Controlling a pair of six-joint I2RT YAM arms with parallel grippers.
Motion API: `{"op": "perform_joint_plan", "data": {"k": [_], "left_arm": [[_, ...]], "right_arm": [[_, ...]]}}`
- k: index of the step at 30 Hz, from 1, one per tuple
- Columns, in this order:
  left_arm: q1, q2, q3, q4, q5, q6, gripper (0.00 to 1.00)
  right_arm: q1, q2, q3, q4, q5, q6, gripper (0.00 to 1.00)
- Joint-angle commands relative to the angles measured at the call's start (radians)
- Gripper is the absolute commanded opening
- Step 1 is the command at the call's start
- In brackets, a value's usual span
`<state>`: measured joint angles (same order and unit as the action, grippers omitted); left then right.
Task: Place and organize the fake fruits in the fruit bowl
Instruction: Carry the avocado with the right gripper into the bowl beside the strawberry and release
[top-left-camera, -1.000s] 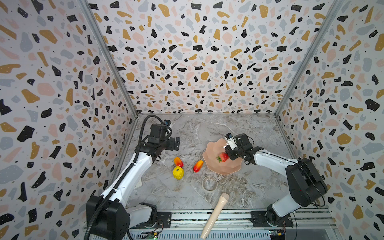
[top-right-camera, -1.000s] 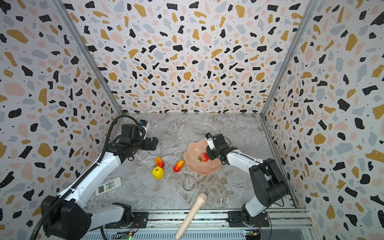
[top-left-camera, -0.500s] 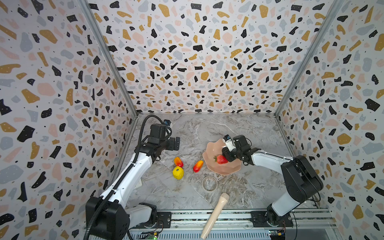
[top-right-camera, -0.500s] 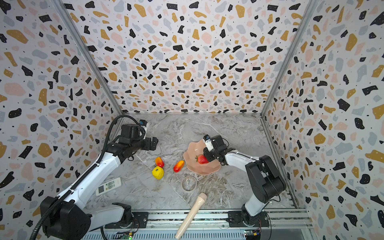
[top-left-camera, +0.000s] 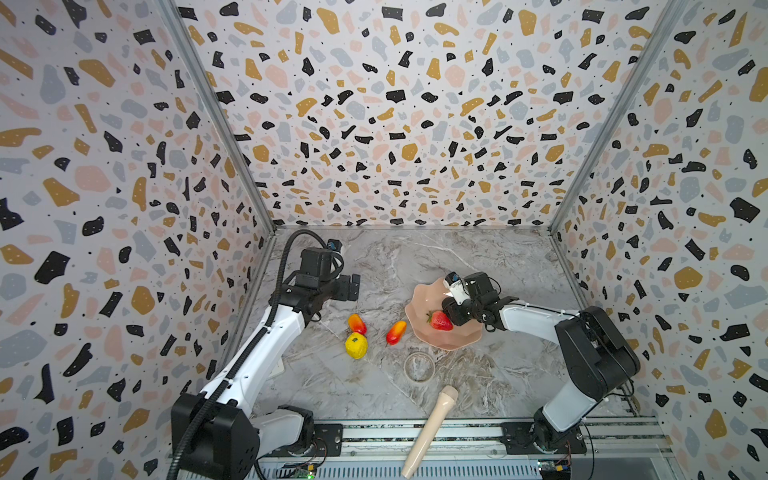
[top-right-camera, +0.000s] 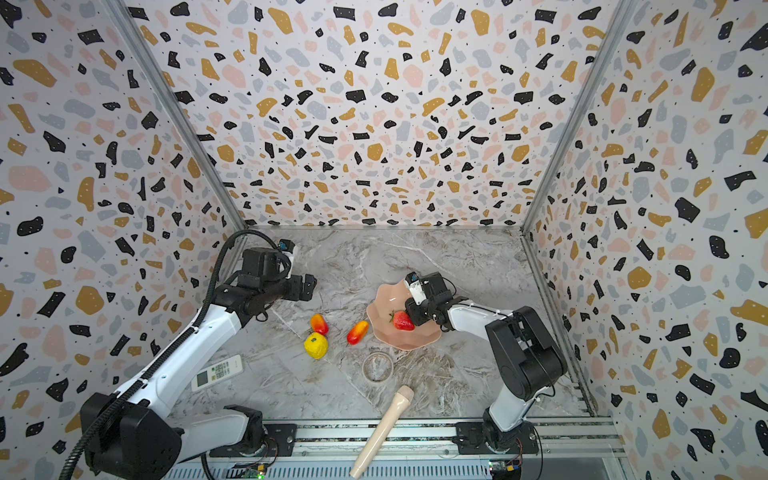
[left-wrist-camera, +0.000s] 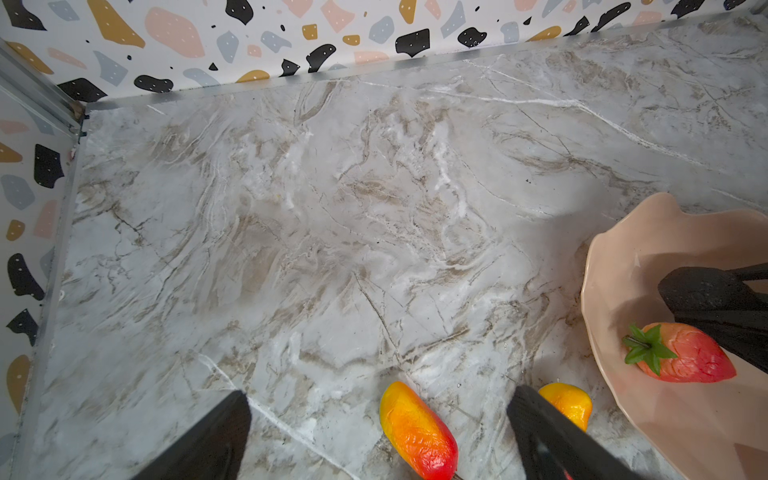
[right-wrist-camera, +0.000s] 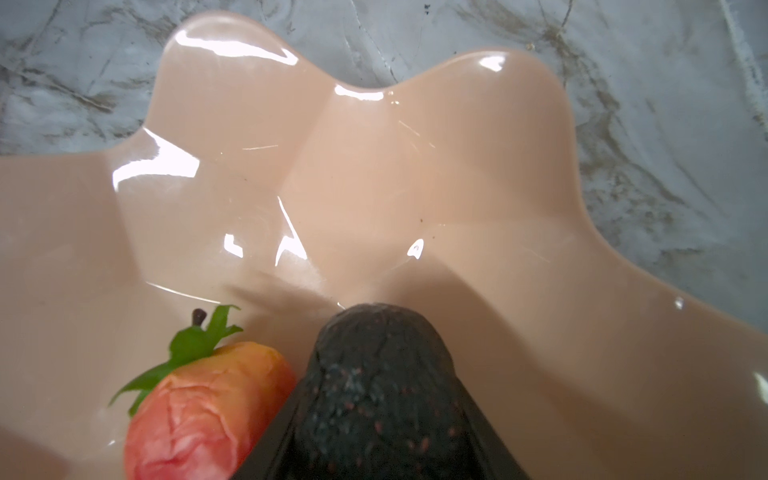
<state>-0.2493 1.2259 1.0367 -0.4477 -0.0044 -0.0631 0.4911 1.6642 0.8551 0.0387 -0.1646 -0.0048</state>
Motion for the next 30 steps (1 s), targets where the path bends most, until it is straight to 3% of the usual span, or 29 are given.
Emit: {"op": "perform_joint_plan", "data": {"k": [1, 15, 30], "left_arm": [[-0.004, -0.024, -0.004, 0.022, 0.0, 0.011, 1.0], [-0.004, -0.02, -0.013, 0.033, -0.002, 0.013, 1.0], [-0.004, -0.033, -0.023, 0.04, -0.012, 0.014, 1.0]], "right_arm": [[0.005, 0.0, 0.006, 0.013, -0.004, 0.005, 0.26], [0.005, -0.062, 0.039, -0.055, 0.038, -0.022, 0.42], [0.012, -0.13, 0.101, -0.156, 0.085, -0.053, 0.87]]}}
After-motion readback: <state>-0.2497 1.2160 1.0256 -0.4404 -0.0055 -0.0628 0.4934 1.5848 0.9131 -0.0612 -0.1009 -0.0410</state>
